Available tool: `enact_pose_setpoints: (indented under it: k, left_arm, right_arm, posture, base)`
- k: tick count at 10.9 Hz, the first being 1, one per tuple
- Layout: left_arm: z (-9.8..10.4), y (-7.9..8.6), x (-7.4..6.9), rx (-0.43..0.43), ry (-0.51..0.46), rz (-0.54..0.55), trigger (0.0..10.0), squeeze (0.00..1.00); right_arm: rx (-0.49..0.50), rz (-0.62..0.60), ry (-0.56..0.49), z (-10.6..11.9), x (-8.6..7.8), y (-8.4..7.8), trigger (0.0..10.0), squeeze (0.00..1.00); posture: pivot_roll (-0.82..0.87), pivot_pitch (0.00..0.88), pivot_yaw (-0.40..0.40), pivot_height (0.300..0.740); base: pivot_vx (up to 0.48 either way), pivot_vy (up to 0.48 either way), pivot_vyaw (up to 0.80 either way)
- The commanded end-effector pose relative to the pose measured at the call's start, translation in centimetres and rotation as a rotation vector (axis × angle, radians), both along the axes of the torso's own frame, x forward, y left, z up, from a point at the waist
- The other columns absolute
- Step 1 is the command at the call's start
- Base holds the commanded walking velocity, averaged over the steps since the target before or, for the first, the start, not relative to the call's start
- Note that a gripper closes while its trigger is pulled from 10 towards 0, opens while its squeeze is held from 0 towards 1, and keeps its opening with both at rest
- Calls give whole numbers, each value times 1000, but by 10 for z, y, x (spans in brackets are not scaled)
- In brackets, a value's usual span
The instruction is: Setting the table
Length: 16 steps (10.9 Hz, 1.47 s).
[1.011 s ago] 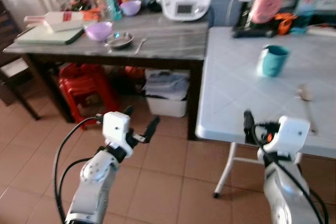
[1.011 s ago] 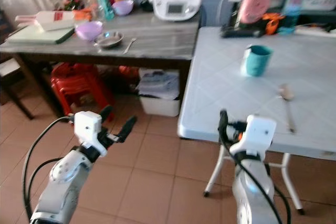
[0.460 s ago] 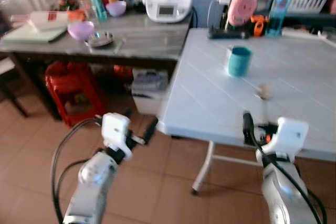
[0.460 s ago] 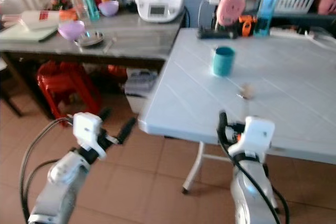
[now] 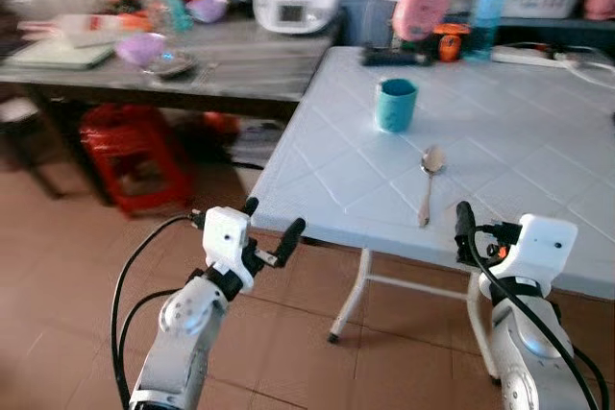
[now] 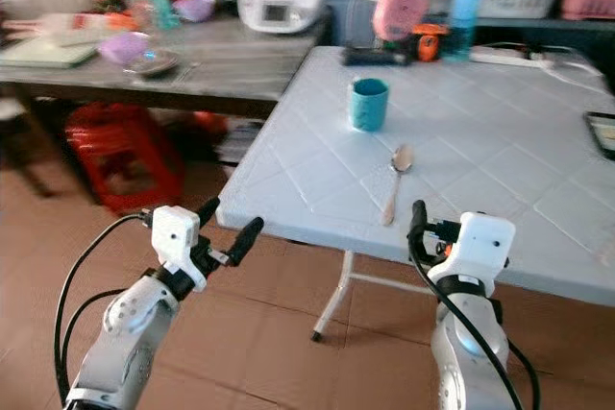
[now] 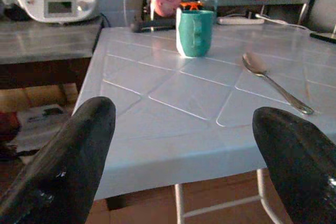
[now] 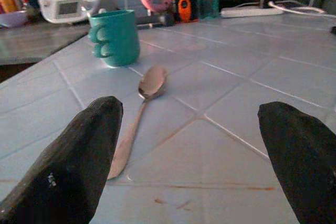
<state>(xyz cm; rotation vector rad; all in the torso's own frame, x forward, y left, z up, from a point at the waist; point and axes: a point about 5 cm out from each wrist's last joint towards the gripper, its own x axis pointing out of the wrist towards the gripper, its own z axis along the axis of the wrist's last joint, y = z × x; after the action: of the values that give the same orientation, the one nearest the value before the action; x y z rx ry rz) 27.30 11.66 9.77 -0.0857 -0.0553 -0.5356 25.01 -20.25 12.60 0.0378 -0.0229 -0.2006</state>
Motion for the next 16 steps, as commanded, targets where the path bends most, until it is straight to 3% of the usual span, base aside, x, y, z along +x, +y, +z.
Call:
enact_pose_setpoints:
  k: [1,7,9,14,15,16]
  left_arm:
    - [1,5,1,6,-8,2,10000,0]
    - [0,1,-2,-15,2,-15,10000,0]
    - [-2,2,-1,-43,28,28,10000,0]
    - [-9,7,-2,15,61,42,10000,0]
    - [-11,6,-6,17,64,-19,10000,0]
    - [-13,6,-15,35,69,-154,10000,0]
  right_arm:
    - [7,13,-11,2,2,4,10000,0]
    - [5,18,-13,3,1,6,10000,0]
    - [5,19,-10,2,1,6,10000,0]
    - [10,27,-6,2,2,7,10000,0]
    - [9,28,3,1,2,10,10000,0]
    - [21,29,41,-3,0,15,10000,0]
  posture:
    - [-13,0,84,740]
    - [-16,0,82,740]
    - [-16,0,79,740]
    - [-16,0,78,740]
    - [-16,0,79,740]
    - [-13,0,79,740]
  base:
    - [345,0,0]
    - [450,0,0]
    - [0,0,0]
    - [0,0,0]
    - [0,0,0]
    - [0,0,0]
